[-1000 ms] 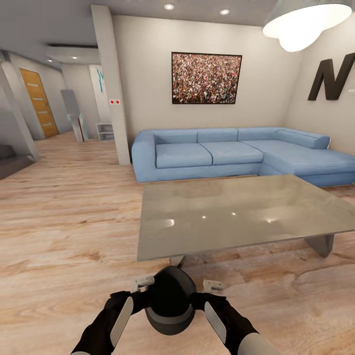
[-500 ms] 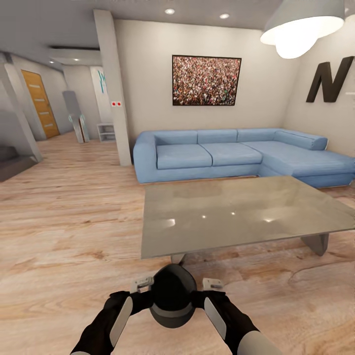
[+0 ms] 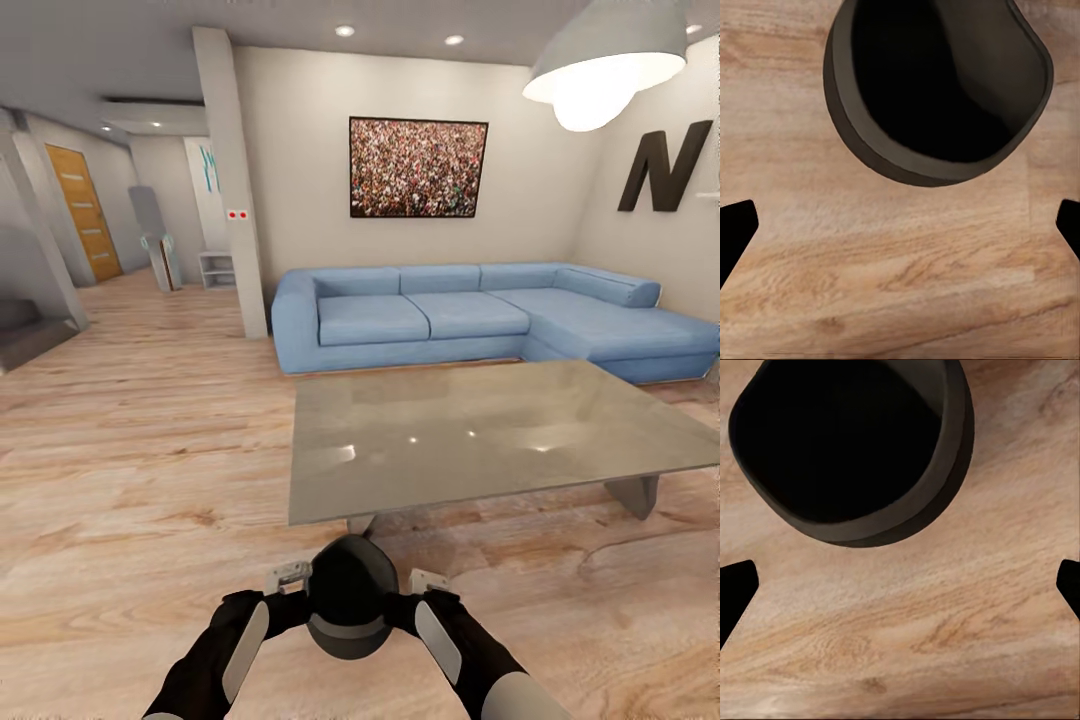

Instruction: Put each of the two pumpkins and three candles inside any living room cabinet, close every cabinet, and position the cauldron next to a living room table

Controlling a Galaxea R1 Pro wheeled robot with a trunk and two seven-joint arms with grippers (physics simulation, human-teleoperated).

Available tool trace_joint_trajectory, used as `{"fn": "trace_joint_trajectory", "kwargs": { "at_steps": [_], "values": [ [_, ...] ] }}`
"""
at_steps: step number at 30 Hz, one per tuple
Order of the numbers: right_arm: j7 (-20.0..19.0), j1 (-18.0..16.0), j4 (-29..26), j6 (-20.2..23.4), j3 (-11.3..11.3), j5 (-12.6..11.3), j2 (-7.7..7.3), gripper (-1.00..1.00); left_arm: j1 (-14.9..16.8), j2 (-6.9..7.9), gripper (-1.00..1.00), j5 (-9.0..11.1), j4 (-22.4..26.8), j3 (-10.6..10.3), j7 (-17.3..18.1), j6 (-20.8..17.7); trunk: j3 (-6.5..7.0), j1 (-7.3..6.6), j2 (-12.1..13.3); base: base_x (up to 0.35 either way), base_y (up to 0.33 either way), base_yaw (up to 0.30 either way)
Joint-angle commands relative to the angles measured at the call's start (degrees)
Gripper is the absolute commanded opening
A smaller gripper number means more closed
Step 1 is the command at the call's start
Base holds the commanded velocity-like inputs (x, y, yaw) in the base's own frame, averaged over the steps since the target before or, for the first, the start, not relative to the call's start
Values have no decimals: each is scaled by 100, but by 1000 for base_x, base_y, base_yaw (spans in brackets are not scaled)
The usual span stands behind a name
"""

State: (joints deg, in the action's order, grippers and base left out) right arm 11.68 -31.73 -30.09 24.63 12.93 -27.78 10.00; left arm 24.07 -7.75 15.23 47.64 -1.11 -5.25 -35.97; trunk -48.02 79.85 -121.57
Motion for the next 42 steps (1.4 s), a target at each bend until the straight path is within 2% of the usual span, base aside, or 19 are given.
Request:
{"fn": "trace_joint_trajectory", "kwargs": {
  "at_steps": [1,12,20,24,28,30,31,36,42],
  "values": [
    [45,0,-1,13,16,-69,0,100,2,2,100,59,9,-12,-55,-24,13,-26,39,-252,0,0],
    [41,17,22,-47,15,-104,0,100,2,23,100,53,21,-12,-48,-26,210,-267,480,-213,0,0],
    [42,26,25,-77,15,-105,0,100,2,214,100,67,-24,12,-46,-26,354,-443,801,-302,0,0],
    [33,26,28,-91,20,-99,0,100,-10,391,100,73,-70,20,-51,-20,426,-531,961,-191,0,0],
    [28,26,27,-120,24,-97,0,100,-28,580,100,76,-238,24,-58,8,426,-531,961,-50,0,0],
    [28,26,28,-180,25,-97,0,100,-31,630,100,76,-352,50,-61,26,426,-531,961,-14,0,0],
    [27,26,32,-256,25,-98,0,100,-32,669,100,75,-461,123,-63,52,426,-531,961,-6,0,0],
    [27,26,52,-373,25,-97,0,100,-33,713,100,52,-781,429,-71,274,426,-531,961,-2,0,0],
    [27,26,230,-457,39,-54,0,100,-35,768,100,23,-1149,504,-72,619,426,-531,961,0,0,0]
  ]
}}
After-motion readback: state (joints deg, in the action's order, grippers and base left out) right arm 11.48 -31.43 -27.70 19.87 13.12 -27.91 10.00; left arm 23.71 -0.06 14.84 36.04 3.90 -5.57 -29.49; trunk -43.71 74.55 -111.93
